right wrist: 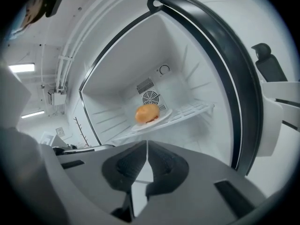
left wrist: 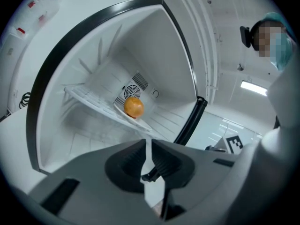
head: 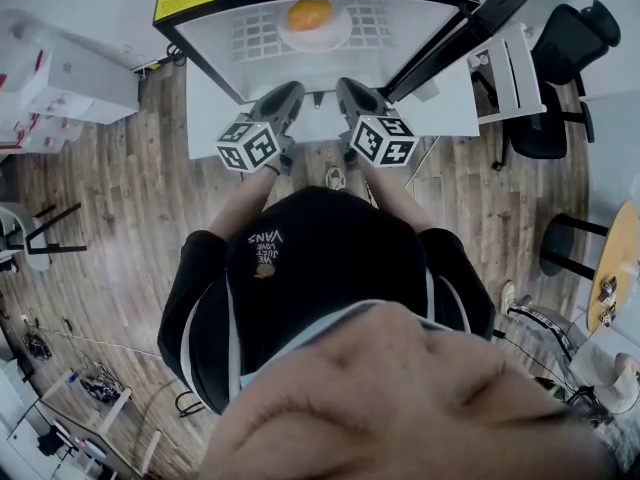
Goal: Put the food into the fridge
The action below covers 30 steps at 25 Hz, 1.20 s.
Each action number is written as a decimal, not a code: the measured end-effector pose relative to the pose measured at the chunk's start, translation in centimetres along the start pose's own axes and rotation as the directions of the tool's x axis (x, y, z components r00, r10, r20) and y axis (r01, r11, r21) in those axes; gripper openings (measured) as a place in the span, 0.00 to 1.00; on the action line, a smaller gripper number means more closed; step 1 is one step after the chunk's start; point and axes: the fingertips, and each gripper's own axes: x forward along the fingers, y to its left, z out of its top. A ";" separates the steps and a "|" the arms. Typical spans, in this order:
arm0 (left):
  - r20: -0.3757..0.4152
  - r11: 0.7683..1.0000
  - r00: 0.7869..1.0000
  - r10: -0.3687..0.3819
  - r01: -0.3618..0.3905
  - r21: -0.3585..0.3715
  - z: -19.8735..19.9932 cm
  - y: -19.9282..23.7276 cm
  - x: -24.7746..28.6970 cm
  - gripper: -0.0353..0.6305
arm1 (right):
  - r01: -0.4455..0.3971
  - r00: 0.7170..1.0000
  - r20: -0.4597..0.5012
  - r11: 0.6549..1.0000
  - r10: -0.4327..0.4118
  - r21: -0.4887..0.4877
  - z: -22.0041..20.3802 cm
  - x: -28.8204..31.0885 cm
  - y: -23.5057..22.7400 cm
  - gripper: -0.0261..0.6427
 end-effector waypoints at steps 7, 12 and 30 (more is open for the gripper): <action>0.006 0.999 1.000 -0.018 0.018 0.041 -0.1 -0.8 -1.8 0.11 | 0.021 1.000 0.013 1.000 -0.020 -0.017 -0.7 -1.3 1.4 0.07; 0.005 0.997 1.000 -0.027 0.026 0.076 -0.2 -1.2 -2.9 0.11 | 0.042 0.999 0.021 0.998 -0.041 -0.054 -1.2 -2.2 2.1 0.07; -0.008 0.981 0.998 -0.058 0.059 0.183 -0.6 -2.5 -5.6 0.11 | 0.095 0.995 0.044 0.991 -0.091 -0.098 -2.2 -4.6 4.0 0.07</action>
